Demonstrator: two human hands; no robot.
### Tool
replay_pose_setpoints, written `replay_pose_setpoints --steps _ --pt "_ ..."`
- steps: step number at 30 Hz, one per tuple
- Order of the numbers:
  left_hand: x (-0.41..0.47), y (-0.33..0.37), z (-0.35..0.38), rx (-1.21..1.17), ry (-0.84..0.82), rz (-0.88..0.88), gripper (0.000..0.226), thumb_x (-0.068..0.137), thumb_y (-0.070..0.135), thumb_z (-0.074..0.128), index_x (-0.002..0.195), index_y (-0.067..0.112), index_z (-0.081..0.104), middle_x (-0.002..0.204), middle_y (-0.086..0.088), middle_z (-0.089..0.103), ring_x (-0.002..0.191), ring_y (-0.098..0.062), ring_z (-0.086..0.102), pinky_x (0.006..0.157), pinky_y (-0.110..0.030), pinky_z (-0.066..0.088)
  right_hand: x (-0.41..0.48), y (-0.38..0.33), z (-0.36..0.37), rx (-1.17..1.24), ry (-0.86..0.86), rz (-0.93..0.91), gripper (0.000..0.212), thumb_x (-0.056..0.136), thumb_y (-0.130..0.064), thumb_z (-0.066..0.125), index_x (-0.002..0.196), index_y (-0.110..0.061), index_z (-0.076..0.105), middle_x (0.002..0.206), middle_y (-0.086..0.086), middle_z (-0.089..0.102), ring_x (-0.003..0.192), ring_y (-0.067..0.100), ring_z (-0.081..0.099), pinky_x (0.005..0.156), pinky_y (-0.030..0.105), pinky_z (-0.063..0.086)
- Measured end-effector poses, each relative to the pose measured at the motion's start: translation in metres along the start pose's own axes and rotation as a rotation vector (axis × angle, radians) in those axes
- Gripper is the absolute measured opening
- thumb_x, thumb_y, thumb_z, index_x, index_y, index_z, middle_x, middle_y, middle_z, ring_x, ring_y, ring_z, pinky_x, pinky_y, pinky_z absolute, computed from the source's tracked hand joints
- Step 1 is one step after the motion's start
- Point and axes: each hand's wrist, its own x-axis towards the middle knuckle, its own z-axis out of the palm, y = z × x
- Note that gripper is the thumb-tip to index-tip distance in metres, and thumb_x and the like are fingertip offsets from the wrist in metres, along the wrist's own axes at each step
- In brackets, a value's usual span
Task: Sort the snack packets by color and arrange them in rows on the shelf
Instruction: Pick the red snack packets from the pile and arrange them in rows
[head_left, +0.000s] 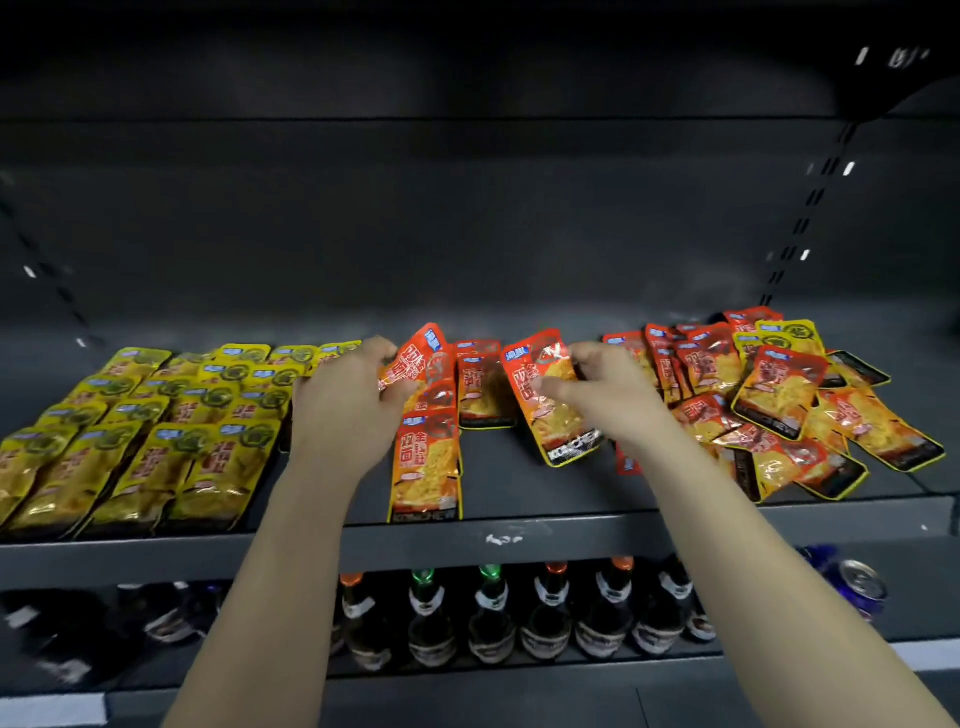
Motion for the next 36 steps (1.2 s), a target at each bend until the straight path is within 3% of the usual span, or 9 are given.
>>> replay_pose_setpoints --steps 2,5,10,13,15,20,23,29,36 --pt "-0.002 -0.008 -0.003 -0.031 0.007 0.003 0.034 0.09 0.033 0.063 0.119 0.016 0.058 0.113 -0.005 0.068 0.106 -0.031 0.061 0.092 -0.046 0.045 0.001 0.0 0.015 0.061 -0.008 0.054 0.013 0.078 -0.02 0.08 0.082 -0.017 0.068 0.072 -0.008 0.07 0.064 0.008 0.066 0.056 0.027 0.053" --pt "-0.003 -0.016 -0.005 -0.08 0.004 0.016 0.031 0.09 0.032 0.064 0.116 0.016 0.059 0.11 -0.005 0.069 0.103 -0.031 0.062 0.091 -0.048 0.046 0.005 0.001 0.033 0.109 0.004 0.124 0.024 0.074 -0.017 0.083 0.089 -0.016 0.065 0.09 0.005 0.074 0.082 0.022 0.073 0.074 0.041 0.06" --pt "-0.002 -0.022 -0.008 -0.106 -0.011 0.031 0.032 0.09 0.032 0.064 0.117 0.016 0.058 0.111 -0.004 0.069 0.105 -0.029 0.061 0.095 -0.049 0.045 0.008 0.004 0.052 0.137 0.06 0.142 0.019 0.079 -0.01 0.078 0.092 -0.01 0.064 0.081 0.0 0.068 0.071 0.004 0.063 0.061 0.009 0.049" --pt "-0.002 -0.026 -0.008 -0.117 -0.014 0.043 0.032 0.09 0.032 0.065 0.117 0.017 0.058 0.113 -0.004 0.069 0.107 -0.029 0.062 0.094 -0.048 0.045 0.008 0.012 0.063 0.08 0.111 0.129 0.016 0.079 -0.017 0.079 0.086 -0.016 0.065 0.087 0.001 0.072 0.083 0.014 0.068 0.081 0.03 0.056" --pt "-0.002 -0.027 -0.007 -0.114 -0.018 0.051 0.032 0.09 0.033 0.065 0.117 0.018 0.058 0.113 -0.002 0.069 0.106 -0.028 0.062 0.094 -0.048 0.045 0.009 0.014 0.064 -0.008 0.142 0.113 0.016 0.079 -0.022 0.079 0.087 -0.016 0.066 0.088 0.002 0.072 0.086 0.019 0.069 0.081 0.036 0.055" --pt "0.0 -0.026 -0.003 -0.135 -0.022 0.071 0.026 0.09 0.033 0.065 0.111 0.021 0.058 0.108 0.0 0.07 0.104 -0.027 0.063 0.095 -0.048 0.045 0.007 0.017 0.061 -0.144 0.167 0.132 0.03 0.078 -0.031 0.079 0.099 -0.012 0.068 0.093 0.004 0.071 0.087 0.021 0.067 0.08 0.038 0.056" --pt "0.0 -0.023 0.0 -0.166 -0.022 0.075 0.029 0.09 0.033 0.065 0.114 0.019 0.058 0.112 -0.001 0.069 0.107 -0.027 0.062 0.094 -0.048 0.046 0.007 0.017 0.062 -0.205 0.163 0.126 0.034 0.079 -0.031 0.079 0.104 -0.01 0.068 0.096 0.003 0.068 0.088 0.019 0.064 0.074 0.029 0.049" --pt "0.001 -0.019 0.006 -0.188 -0.037 0.083 0.033 0.09 0.034 0.064 0.118 0.017 0.058 0.115 -0.001 0.068 0.11 -0.026 0.061 0.092 -0.048 0.047 0.008 0.016 0.065 -0.194 0.157 0.116 0.031 0.079 -0.03 0.079 0.103 -0.013 0.069 0.1 0.004 0.072 0.095 0.019 0.067 0.081 0.031 0.053" --pt "0.005 -0.017 0.007 -0.202 -0.03 0.073 0.035 0.09 0.036 0.064 0.119 0.017 0.057 0.117 -0.001 0.068 0.11 -0.024 0.061 0.093 -0.047 0.049 0.01 0.012 0.069 -0.088 0.201 0.136 0.018 0.077 -0.025 0.081 0.088 -0.015 0.071 0.09 0.003 0.074 0.085 0.017 0.07 0.083 0.039 0.057"
